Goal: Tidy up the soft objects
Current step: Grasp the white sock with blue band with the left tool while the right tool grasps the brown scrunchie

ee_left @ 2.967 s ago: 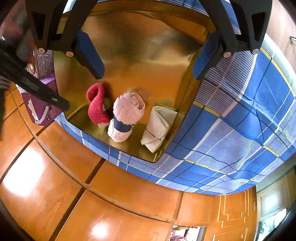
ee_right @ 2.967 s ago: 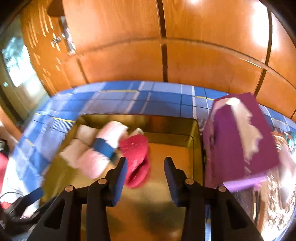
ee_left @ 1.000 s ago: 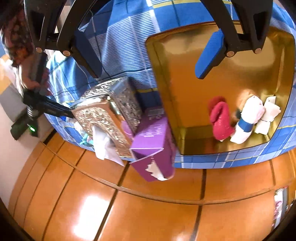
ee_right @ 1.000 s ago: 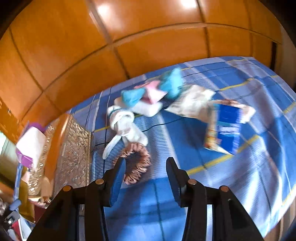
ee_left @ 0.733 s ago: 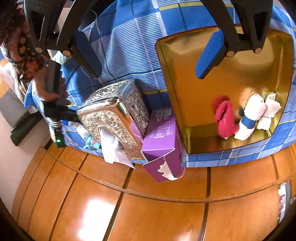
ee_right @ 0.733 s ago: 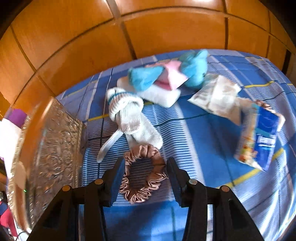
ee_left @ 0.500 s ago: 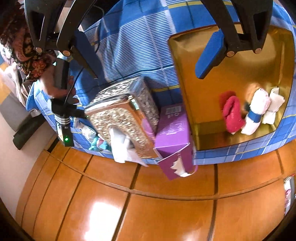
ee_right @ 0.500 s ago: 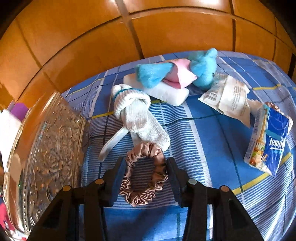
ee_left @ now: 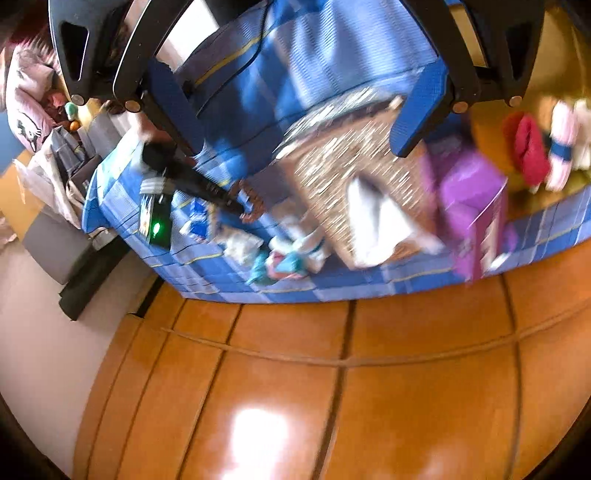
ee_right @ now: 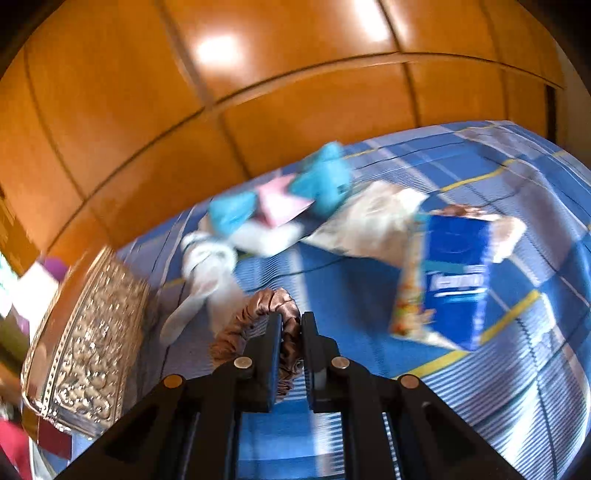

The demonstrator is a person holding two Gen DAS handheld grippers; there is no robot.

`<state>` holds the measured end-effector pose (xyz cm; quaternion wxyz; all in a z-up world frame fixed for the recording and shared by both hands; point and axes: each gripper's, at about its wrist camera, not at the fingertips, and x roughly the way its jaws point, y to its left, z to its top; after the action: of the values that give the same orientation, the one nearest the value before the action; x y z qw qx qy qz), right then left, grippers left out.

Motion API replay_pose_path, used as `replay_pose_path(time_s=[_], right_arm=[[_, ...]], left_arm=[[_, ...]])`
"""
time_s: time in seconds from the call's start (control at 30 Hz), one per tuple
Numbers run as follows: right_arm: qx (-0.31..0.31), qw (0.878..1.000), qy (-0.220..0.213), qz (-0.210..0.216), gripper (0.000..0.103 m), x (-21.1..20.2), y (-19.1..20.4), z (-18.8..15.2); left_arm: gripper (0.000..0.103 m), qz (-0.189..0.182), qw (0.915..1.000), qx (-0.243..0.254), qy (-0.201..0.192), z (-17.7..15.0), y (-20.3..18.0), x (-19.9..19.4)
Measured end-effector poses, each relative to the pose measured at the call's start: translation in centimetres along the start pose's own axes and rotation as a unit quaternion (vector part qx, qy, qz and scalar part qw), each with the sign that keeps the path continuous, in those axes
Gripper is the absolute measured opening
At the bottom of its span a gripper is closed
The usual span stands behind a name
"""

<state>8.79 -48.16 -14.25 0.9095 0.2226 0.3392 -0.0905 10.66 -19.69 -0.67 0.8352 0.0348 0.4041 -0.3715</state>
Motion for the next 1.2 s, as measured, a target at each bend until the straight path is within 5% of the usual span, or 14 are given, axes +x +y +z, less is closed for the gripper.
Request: replay_pose_path(time_s=[0.27, 0.47, 0.73, 1.07, 1.13, 1.2], right_arm=[[0.095, 0.995, -0.024, 0.034, 0.009, 0.3, -3.7, -0.7], [0.137, 0.989, -0.017, 0.055, 0.01, 1.2, -5.6, -0.9], [0.148, 0.986, -0.03, 0.068, 0.011, 1.0, -6.0, -1.1], [0.159, 0.983, -0.04, 0.082, 0.011, 0.7, -6.3, -1.2], [0.16, 0.983, -0.04, 0.083, 0.011, 0.7, -6.3, -1.2], [0.16, 0.983, -0.041, 0.082, 0.011, 0.8, -6.3, -1.2]], left_arm=[[0.102, 0.021, 0.9991, -0.006, 0.037, 6.8, -4.1, 7.0], [0.102, 0.088, 0.9919, -0.01, 0.09, 9.7, -5.1, 15.1], [0.086, 0.172, 0.9707, 0.016, 0.167, 9.4, -4.1, 24.8], [0.08, 0.223, 0.956, 0.038, 0.187, 8.3, -3.6, 29.3], [0.074, 0.229, 0.9553, 0.039, 0.183, 8.4, -3.4, 29.6], [0.054, 0.243, 0.9518, 0.035, 0.185, 8.4, -2.8, 29.9]])
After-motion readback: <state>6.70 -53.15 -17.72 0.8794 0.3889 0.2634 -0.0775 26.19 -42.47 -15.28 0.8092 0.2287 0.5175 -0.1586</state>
